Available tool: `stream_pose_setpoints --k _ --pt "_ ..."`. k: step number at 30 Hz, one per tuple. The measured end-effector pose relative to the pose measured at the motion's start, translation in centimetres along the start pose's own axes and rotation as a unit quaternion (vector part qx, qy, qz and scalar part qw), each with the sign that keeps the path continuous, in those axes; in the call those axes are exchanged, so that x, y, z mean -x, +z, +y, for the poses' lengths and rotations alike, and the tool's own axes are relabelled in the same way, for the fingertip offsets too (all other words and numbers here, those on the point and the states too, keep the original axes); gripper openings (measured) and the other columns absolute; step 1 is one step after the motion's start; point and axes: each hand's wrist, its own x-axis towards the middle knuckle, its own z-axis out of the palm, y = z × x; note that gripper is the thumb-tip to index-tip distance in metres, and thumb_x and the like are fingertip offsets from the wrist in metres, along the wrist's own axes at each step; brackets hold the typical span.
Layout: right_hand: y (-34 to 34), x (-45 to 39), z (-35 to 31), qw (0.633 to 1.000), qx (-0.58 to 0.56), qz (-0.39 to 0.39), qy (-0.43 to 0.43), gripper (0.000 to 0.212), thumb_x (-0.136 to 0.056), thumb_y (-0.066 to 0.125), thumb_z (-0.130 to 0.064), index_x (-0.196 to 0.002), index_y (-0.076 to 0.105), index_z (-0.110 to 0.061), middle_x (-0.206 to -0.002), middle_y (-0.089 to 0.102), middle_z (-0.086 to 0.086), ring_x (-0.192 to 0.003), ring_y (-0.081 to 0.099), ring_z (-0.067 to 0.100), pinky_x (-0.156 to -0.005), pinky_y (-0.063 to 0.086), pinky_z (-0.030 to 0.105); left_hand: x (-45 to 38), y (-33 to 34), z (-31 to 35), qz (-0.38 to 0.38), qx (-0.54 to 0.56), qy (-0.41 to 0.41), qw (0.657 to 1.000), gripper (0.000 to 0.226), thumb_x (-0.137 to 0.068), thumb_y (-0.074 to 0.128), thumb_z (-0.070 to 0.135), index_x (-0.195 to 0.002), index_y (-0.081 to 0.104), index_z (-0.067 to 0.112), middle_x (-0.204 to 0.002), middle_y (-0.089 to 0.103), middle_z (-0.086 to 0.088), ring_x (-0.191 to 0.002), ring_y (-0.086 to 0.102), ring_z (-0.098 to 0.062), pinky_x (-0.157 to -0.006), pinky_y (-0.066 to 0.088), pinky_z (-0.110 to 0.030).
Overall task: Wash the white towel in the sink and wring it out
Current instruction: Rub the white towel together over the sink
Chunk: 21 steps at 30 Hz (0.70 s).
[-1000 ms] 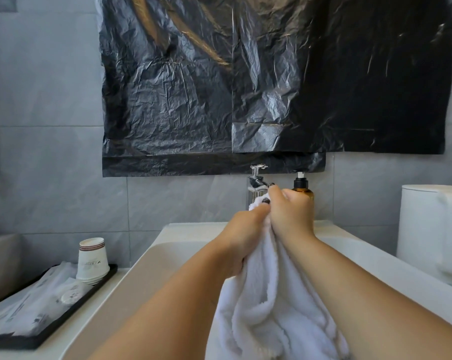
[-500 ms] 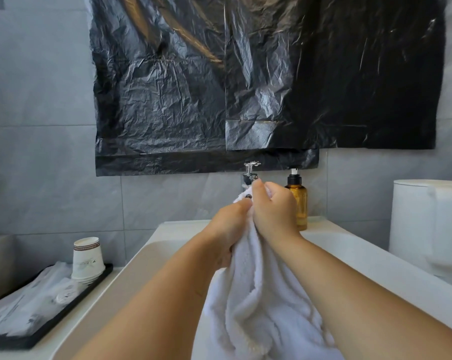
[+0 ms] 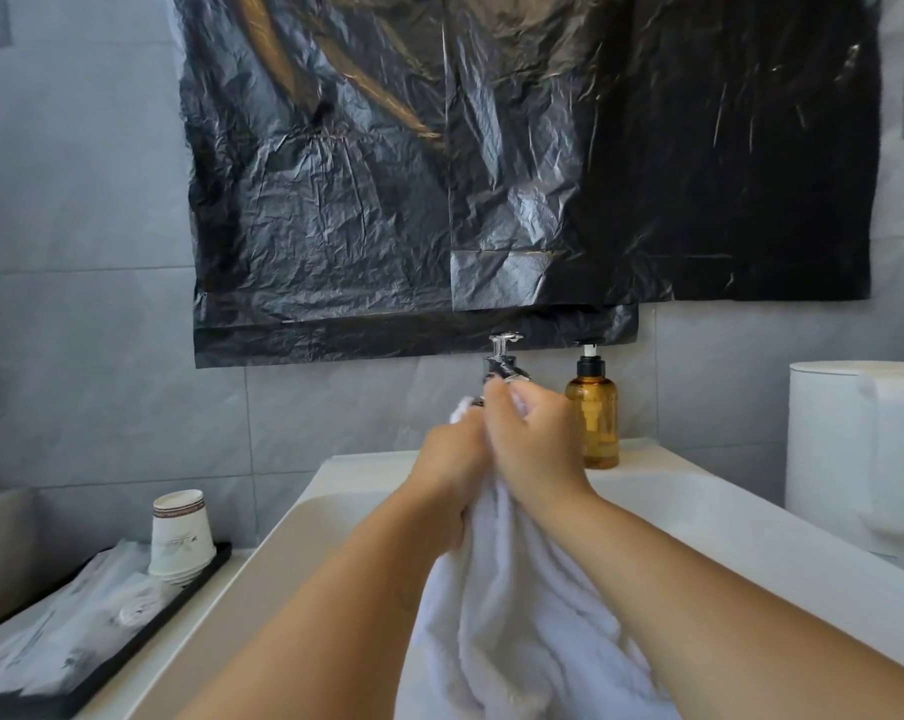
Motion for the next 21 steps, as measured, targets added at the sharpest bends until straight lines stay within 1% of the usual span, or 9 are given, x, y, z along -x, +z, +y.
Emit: stream_pose_setpoints --k 3,6,8,10,13,15,18,19,21 --pt "-1.3 -1.8 1.2 0.985 0.009 0.061 0.160 0.047 -0.094 0.051 -0.017 -0.050 0.034 -0.015 -0.050 0.032 0.000 -0.052 0.030 0.016 -0.053 0.021 0.032 0.7 0.5 0.0 -0.122 -0.012 -0.059 0.991 0.037 -0.093 0.052 0.039 -0.095 0.071 0.007 -0.091 0.074 -0.015 -0.087 0.071 -0.030 -0.085 0.052 -0.040" --pt "-1.5 -1.9 1.9 0.960 0.003 -0.014 0.279 0.042 -0.091 0.052 -0.016 -0.051 0.044 -0.013 -0.053 0.043 0.002 -0.057 0.040 0.019 -0.056 0.029 0.030 0.9 0.6 0.1 -0.133 0.056 -0.064 0.987 0.045 -0.090 0.056 0.045 -0.099 0.072 0.004 -0.093 0.072 -0.019 -0.086 0.070 -0.031 -0.086 0.053 -0.040" --pt "-0.6 -1.1 1.5 0.968 0.030 -0.087 0.234 0.045 -0.091 0.054 -0.021 -0.048 0.044 -0.016 -0.051 0.041 0.000 -0.056 0.038 0.018 -0.055 0.027 0.032 0.3 0.4 0.2 -0.017 0.119 -0.041 0.992 0.035 -0.096 0.053 0.039 -0.084 0.068 0.010 -0.077 0.070 -0.013 -0.074 0.067 -0.027 -0.073 0.053 -0.034" --pt "0.5 0.0 0.4 0.984 0.040 -0.120 0.129 0.049 -0.086 0.055 -0.030 -0.043 0.035 -0.018 -0.047 0.030 -0.008 -0.055 0.028 0.014 -0.052 0.022 0.033 -0.2 -0.4 0.5 0.111 0.168 -0.016 0.979 0.030 -0.098 0.050 0.026 -0.070 0.056 0.016 -0.060 0.060 -0.005 -0.060 0.057 -0.020 -0.059 0.044 -0.027" --pt "1.4 1.4 -0.3 0.993 0.029 -0.118 0.003 0.047 -0.086 0.052 -0.031 -0.044 0.035 -0.019 -0.042 0.029 -0.006 -0.051 0.025 0.011 -0.050 0.019 0.031 -0.5 -1.2 0.5 0.167 0.084 0.017 0.982 0.026 -0.096 0.049 0.022 -0.071 0.056 0.016 -0.062 0.059 -0.002 -0.062 0.054 -0.021 -0.054 0.039 -0.027" --pt "0.9 0.7 0.2 0.998 0.018 -0.052 0.012 0.050 -0.093 0.054 -0.020 -0.047 0.032 -0.019 -0.044 0.031 -0.006 -0.051 0.030 0.012 -0.052 0.023 0.033 -0.6 -0.6 0.1 0.079 0.018 0.026 0.996 0.017 -0.095 0.051 0.028 -0.091 0.064 0.017 -0.084 0.069 -0.005 -0.077 0.063 -0.022 -0.061 0.045 -0.028" --pt "-0.8 -1.7 2.3 0.985 -0.007 0.050 0.164 0.041 -0.092 0.050 -0.022 -0.052 0.044 -0.014 -0.055 0.049 0.002 -0.060 0.048 0.022 -0.057 0.041 0.031 0.2 0.6 -0.4 -0.109 -0.046 -0.016 0.993 0.029 -0.085 0.052 0.034 -0.101 0.067 0.015 -0.096 0.072 -0.013 -0.090 0.069 -0.027 -0.084 0.052 -0.037" --pt "-1.1 -2.3 3.1 0.971 -0.034 0.053 0.229 0.035 -0.091 0.049 -0.025 -0.057 0.050 -0.013 -0.064 0.057 0.007 -0.069 0.056 0.027 -0.067 0.052 0.037 0.5 1.0 -0.4 -0.138 -0.051 -0.036 0.988 0.036 -0.082 0.053 0.036 -0.104 0.067 0.011 -0.098 0.072 -0.017 -0.091 0.069 -0.029 -0.087 0.052 -0.039" --pt "-1.3 -2.3 3.7 0.941 -0.093 0.003 0.324 0.026 -0.092 0.052 -0.022 -0.068 0.054 -0.013 -0.081 0.061 0.014 -0.081 0.059 0.030 -0.086 0.055 0.046 1.1 1.3 -0.3 -0.155 -0.009 -0.046 0.987 0.036 -0.089 0.054 0.038 -0.106 0.067 0.009 -0.097 0.071 -0.020 -0.088 0.069 -0.029 -0.084 0.052 -0.037"
